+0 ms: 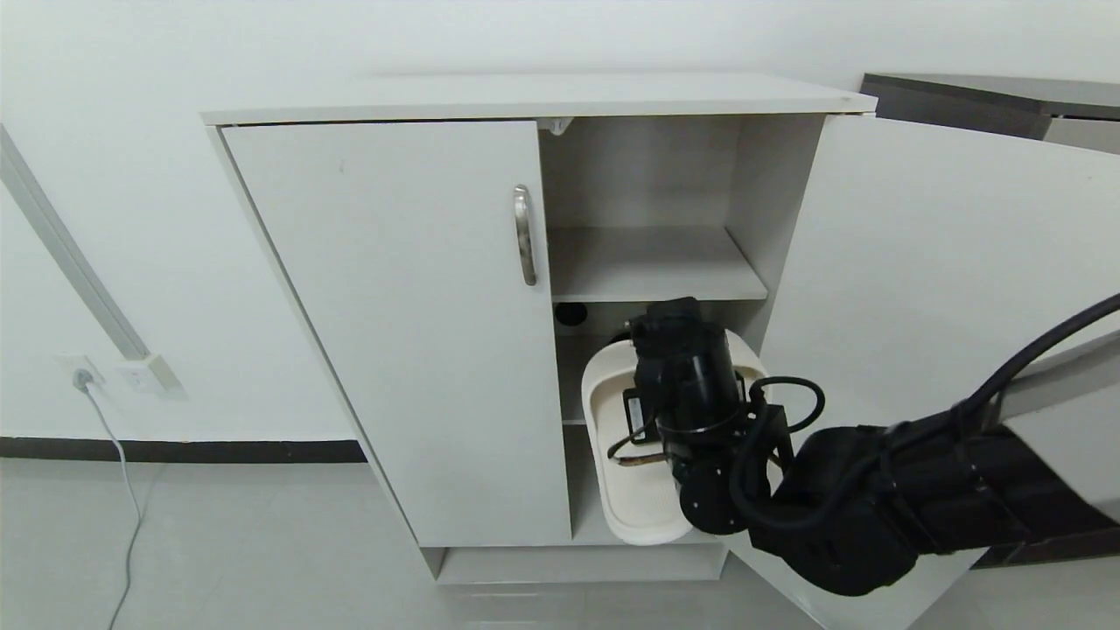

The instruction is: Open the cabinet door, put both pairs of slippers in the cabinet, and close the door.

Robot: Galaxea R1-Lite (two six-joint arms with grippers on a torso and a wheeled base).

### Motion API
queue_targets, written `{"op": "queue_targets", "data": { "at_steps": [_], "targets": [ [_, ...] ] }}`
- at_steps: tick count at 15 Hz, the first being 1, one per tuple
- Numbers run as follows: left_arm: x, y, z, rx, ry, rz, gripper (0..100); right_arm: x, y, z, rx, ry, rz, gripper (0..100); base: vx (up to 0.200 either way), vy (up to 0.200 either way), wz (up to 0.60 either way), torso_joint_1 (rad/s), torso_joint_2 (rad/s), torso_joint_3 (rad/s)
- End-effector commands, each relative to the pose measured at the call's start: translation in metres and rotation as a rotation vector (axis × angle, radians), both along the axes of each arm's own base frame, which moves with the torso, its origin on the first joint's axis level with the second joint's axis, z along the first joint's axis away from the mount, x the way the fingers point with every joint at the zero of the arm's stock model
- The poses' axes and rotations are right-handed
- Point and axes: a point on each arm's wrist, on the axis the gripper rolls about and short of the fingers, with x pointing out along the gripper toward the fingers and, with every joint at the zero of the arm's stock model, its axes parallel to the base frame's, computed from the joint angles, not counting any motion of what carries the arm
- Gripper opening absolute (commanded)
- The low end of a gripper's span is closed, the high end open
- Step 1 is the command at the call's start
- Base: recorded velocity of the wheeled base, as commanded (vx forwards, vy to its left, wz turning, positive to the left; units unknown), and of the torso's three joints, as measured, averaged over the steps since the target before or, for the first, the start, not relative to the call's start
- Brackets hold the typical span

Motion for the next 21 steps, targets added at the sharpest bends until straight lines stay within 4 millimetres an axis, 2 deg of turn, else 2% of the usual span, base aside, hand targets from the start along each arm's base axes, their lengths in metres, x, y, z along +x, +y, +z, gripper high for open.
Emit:
{"op": "queue_targets", "data": {
  "at_steps": [1,4,6,10,21],
  "targets": [
    [0.0,0.0,0.0,-0.001,0.0,0.0,0,-0.006,0.0,0.046,0.072,-0.055,0.006,0,0.0,0.0,0.0,0.0,0.0,0.0],
    [0.0,0.0,0.0,-0.001,-0.001,0.0,0,-0.017,-0.003,0.07,0.087,-0.066,0.021,0,0.0,0.0,0.0,0.0,0.0,0.0],
    [0.0,0.0,0.0,-0.003,0.0,0.003,0,-0.016,-0.005,0.075,0.099,-0.077,0.019,0,0.0,0.0,0.0,0.0,0.0,0.0],
    [0.0,0.0,0.0,-0.001,-0.001,-0.001,0,-0.009,-0.006,0.07,0.089,-0.07,0.003,0,0.0,0.0,0.0,0.0,0.0,0.0],
    [0.0,0.0,0.0,-0.001,0.0,0.0,0,-0.002,-0.002,0.057,0.069,-0.051,-0.002,0,0.2,0.0,0.0,0.003,0.0,0.001]
  ]
}}
